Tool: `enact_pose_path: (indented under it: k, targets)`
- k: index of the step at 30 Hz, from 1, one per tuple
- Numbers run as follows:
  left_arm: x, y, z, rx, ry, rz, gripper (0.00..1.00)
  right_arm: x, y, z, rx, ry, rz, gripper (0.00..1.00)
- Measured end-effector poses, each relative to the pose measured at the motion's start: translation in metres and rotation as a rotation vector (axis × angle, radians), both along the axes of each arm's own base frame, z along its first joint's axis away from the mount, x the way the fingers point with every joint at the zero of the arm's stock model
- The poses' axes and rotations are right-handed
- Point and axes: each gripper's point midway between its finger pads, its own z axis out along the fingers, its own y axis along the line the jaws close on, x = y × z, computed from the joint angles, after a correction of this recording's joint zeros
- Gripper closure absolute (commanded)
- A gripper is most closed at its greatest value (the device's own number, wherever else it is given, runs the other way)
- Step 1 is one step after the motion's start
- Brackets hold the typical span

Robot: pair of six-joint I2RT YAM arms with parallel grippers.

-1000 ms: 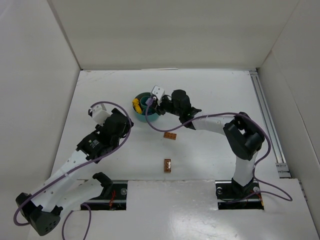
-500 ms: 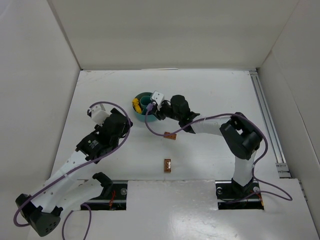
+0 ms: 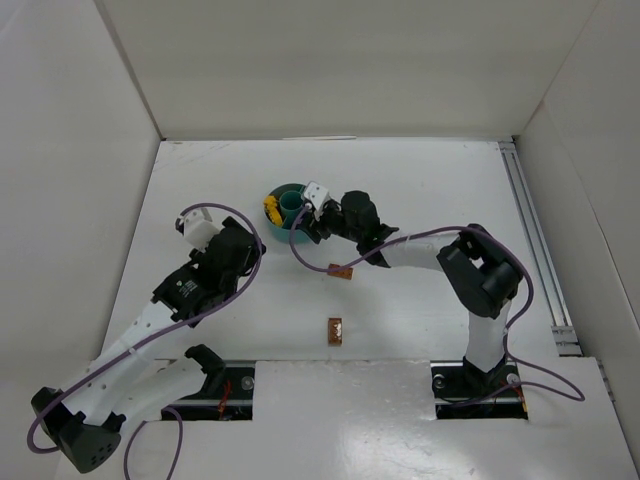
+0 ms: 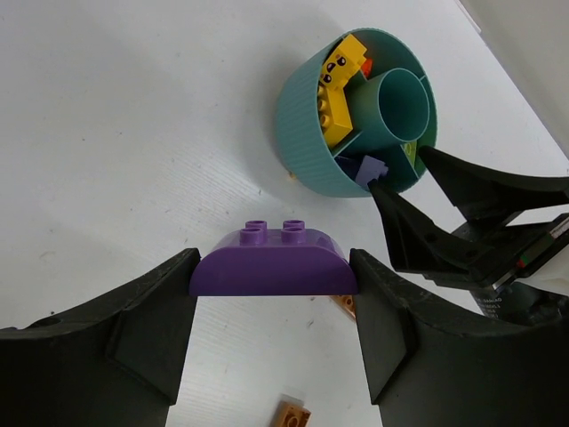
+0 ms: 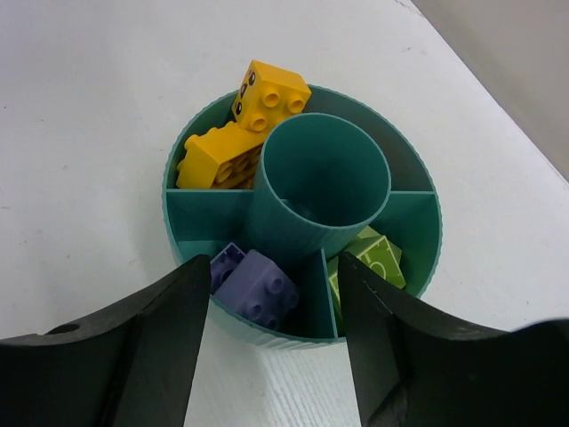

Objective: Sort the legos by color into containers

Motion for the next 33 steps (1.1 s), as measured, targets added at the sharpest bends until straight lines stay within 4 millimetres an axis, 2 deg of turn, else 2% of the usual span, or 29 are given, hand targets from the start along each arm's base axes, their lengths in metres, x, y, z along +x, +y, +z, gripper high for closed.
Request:
enact_pose_path:
  k: [5,9,12,17,20,23,26,29,33]
  targets:
    - [0.0,-0.003,0.0,0.007,0.001,-0.023,0.89,-0.005,-0.002,0.004,0.003,-0.001,0.008,0.35]
    - [0.004,-0.011,0.004,0.013,-0.015,-0.074,0.89,-0.012,-0.004,0.029,0.031,-0.029,0.02,0.31]
    - [0.011,-0.02,0.005,0.023,-0.025,-0.111,0.89,-0.023,-0.009,0.068,0.079,-0.081,0.03,0.23]
    - [0.023,-0.04,0.0,0.023,-0.021,-0.178,0.91,-0.052,-0.032,0.149,0.183,-0.193,0.07,0.2]
    - [0.029,-0.058,0.012,-0.045,-0.069,-0.229,0.91,-0.072,-0.052,0.173,0.222,-0.212,0.082,0.2]
    - [0.034,-0.078,0.038,-0.16,-0.171,-0.282,0.93,-0.094,-0.069,0.174,0.255,-0.176,0.09,0.19]
    - [0.034,-0.091,0.057,-0.281,-0.257,-0.315,0.94,-0.112,-0.077,0.163,0.273,-0.1,0.094,0.19]
    - [0.033,-0.101,0.069,-0.385,-0.316,-0.336,0.94,-0.129,-0.07,0.159,0.297,-0.036,0.111,0.19]
    - [0.032,-0.111,0.079,-0.481,-0.355,-0.359,0.94,-0.154,-0.053,0.167,0.33,-0.008,0.148,0.19]
